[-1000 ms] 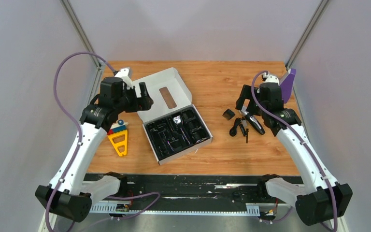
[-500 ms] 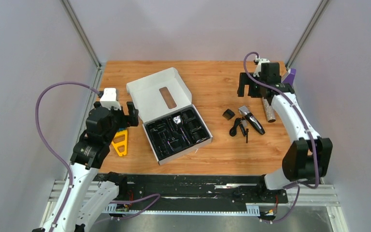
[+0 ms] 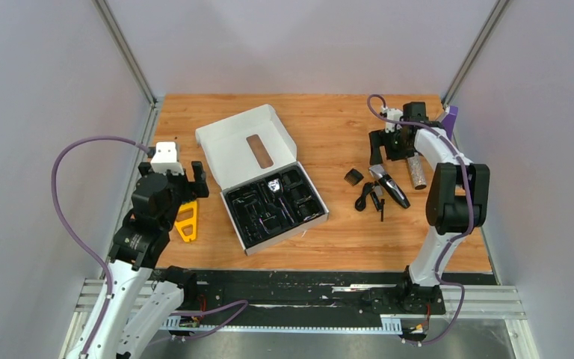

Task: Sort the hair-cutting tools

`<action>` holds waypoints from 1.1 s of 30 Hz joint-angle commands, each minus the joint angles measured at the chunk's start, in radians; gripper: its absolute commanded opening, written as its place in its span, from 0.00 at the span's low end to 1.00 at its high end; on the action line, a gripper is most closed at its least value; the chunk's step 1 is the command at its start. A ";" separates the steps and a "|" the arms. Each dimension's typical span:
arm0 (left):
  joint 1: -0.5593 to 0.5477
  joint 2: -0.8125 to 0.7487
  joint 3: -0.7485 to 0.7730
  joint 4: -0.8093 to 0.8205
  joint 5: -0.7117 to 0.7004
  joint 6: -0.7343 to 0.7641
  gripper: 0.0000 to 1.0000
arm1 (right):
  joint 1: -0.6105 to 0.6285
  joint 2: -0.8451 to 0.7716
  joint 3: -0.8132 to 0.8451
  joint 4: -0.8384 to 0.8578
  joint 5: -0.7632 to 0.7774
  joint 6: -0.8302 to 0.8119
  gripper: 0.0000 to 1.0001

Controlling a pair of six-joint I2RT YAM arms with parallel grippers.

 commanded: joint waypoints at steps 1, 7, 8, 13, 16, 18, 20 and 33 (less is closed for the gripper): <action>-0.003 -0.002 -0.013 0.067 -0.034 0.026 1.00 | -0.012 0.050 0.074 -0.036 -0.059 -0.087 0.80; -0.002 0.016 -0.025 0.078 -0.047 0.037 1.00 | -0.012 0.107 0.085 -0.072 -0.077 -0.094 0.63; -0.002 0.023 -0.026 0.080 -0.046 0.038 1.00 | -0.012 0.108 0.079 -0.073 -0.082 -0.097 0.62; -0.003 0.044 -0.027 0.083 -0.031 0.037 1.00 | -0.012 0.119 0.057 -0.073 -0.070 -0.103 0.61; -0.003 0.047 -0.028 0.083 -0.028 0.036 1.00 | -0.008 0.135 0.053 -0.073 -0.053 -0.108 0.61; -0.002 0.049 -0.030 0.083 -0.027 0.035 1.00 | 0.001 0.148 0.053 -0.076 -0.022 -0.114 0.61; -0.002 0.050 -0.030 0.084 -0.027 0.035 1.00 | 0.013 0.157 0.052 -0.077 0.006 -0.120 0.62; -0.003 0.051 -0.035 0.090 -0.014 0.029 1.00 | 0.081 0.218 0.046 -0.084 0.159 -0.137 0.62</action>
